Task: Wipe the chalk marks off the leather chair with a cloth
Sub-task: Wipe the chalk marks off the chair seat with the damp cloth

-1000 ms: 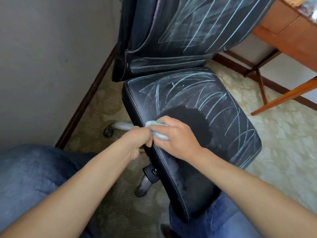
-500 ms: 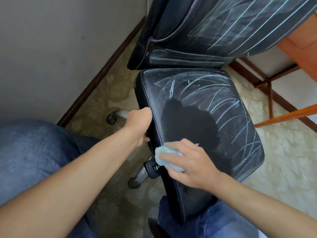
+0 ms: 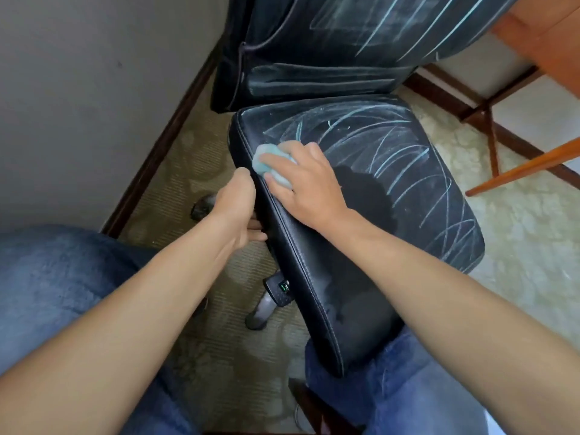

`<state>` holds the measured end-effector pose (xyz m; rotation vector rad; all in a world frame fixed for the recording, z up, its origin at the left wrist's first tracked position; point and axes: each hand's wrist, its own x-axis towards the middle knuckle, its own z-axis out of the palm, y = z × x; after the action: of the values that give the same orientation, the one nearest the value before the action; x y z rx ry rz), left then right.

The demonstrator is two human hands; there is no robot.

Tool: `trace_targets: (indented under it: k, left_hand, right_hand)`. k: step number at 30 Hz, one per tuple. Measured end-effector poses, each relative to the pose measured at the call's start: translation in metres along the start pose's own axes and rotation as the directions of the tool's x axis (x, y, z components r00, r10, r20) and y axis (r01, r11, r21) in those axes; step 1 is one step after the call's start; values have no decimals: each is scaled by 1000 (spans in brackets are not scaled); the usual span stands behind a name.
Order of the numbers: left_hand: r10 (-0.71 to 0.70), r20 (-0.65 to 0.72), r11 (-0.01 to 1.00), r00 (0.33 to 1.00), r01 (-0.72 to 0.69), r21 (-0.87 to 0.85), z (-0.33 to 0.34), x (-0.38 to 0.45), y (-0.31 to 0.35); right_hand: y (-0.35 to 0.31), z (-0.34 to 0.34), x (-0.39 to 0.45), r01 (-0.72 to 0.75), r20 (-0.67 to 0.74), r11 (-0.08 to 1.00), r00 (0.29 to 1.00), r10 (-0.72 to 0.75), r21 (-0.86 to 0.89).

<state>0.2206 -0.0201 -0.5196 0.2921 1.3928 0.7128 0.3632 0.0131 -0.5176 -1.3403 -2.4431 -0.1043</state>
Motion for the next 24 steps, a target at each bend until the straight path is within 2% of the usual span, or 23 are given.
trace_targets:
  k: [4,8,11,13,18,24]
  left_hand:
    - [-14,15,999,1000,14,44,4,-1,3]
    - [20,58,988,998,-29,153,9,-2,-1]
    - [70,93,973,993,-89,212,14,-4,-7]
    - [112,90,963,990,-131,238,15,-1,-10]
    - [165,89,945,982,-184,272,9,9,-13]
    - [158,60,946,986,-168,278,7,20,-14]
  right_hand:
    - [-19,-40,-108,105,120,993,986,-112,58]
    - [-23,-87,-221,259,356,965,900,-252,29]
    - [-18,-101,-249,350,406,937,852,-330,27]
    - [-18,-95,-242,383,381,924,856,-349,-14]
    - [-22,-67,-194,209,204,978,958,-200,-22]
    - [18,-27,-80,-42,94,999,995,42,4]
